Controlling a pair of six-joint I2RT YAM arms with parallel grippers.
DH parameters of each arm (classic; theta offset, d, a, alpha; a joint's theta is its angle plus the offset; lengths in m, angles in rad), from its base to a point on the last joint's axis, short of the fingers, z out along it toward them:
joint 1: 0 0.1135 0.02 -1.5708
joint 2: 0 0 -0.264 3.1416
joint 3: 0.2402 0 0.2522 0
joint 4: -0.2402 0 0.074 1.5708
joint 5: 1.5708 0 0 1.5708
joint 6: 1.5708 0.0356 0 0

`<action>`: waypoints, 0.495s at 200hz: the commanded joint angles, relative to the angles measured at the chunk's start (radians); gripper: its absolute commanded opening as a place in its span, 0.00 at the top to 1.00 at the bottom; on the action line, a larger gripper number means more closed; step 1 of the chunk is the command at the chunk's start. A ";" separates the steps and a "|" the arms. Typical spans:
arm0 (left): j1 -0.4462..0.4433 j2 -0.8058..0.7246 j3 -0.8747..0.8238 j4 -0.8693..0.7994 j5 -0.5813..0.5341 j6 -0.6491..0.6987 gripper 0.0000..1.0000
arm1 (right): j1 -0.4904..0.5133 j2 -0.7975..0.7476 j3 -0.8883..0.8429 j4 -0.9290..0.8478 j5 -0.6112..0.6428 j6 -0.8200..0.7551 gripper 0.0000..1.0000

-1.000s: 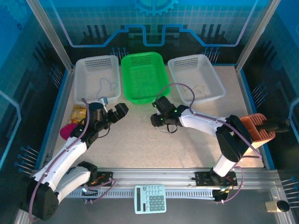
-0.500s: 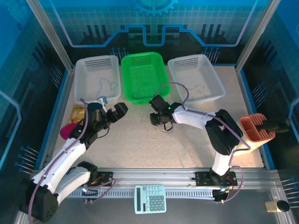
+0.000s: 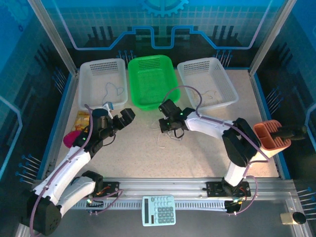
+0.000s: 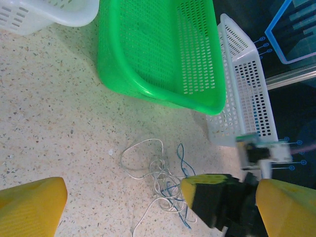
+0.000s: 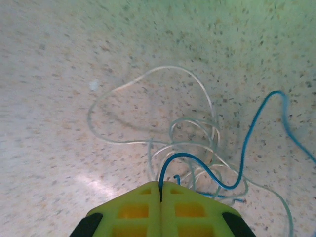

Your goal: Untangle the cables

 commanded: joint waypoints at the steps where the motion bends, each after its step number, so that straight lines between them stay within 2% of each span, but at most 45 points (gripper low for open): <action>1: -0.007 -0.017 0.037 0.002 0.003 0.009 0.01 | -0.012 -0.163 -0.029 0.026 -0.048 -0.013 1.00; 54: -0.010 -0.009 0.039 0.018 0.035 0.002 0.01 | -0.073 -0.378 -0.140 0.134 -0.159 0.050 1.00; 78: -0.011 0.000 0.043 0.021 0.052 0.005 0.01 | -0.119 -0.415 -0.168 0.169 -0.243 0.083 1.00; 99: -0.012 0.008 0.046 0.030 0.073 0.005 0.01 | -0.127 -0.431 -0.170 0.166 -0.241 0.072 1.00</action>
